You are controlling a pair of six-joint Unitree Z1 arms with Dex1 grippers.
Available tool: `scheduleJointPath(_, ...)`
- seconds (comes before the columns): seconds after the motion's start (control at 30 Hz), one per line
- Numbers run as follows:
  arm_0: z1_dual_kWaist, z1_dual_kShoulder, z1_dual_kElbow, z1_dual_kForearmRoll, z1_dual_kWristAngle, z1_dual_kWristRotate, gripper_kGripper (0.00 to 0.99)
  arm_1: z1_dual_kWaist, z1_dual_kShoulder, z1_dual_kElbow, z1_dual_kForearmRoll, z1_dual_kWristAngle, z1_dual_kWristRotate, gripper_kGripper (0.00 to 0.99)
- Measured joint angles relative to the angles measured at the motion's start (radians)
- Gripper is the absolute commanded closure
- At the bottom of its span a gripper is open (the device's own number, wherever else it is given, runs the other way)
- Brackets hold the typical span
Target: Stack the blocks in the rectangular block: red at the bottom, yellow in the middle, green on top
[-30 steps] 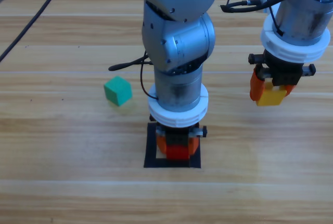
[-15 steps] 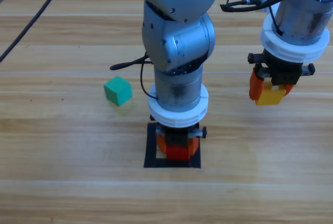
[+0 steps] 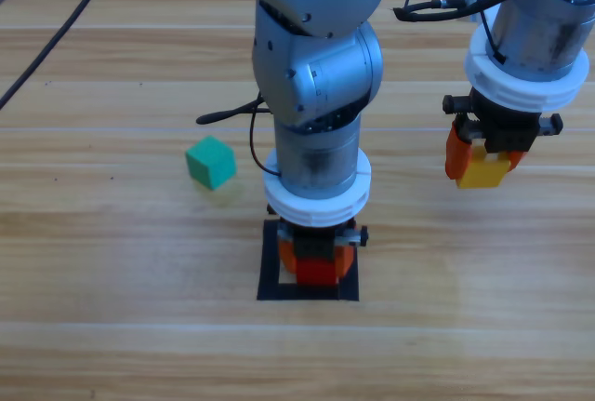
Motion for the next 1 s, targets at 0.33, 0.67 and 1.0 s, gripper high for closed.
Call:
scheduleJointPath(0.33, 0.006, 0.001, 0.0, -0.006, 0.003, -0.022, 0.988, 0.0, 0.0, 0.0, 0.0, 0.0, 0.0, 0.99)
scheduleJointPath(0.67, 0.011, 0.001, 0.0, -0.01, 0.004, -0.04, 0.988, 0.0, 0.0, 0.0, 0.0, 0.0, 0.0, 0.99)
scheduleJointPath(1.0, 0.011, 0.006, 0.0, -0.011, 0.017, -0.074, 0.0, 0.0, 0.0, 0.0, 0.0, 0.0, 0.0, 0.99)
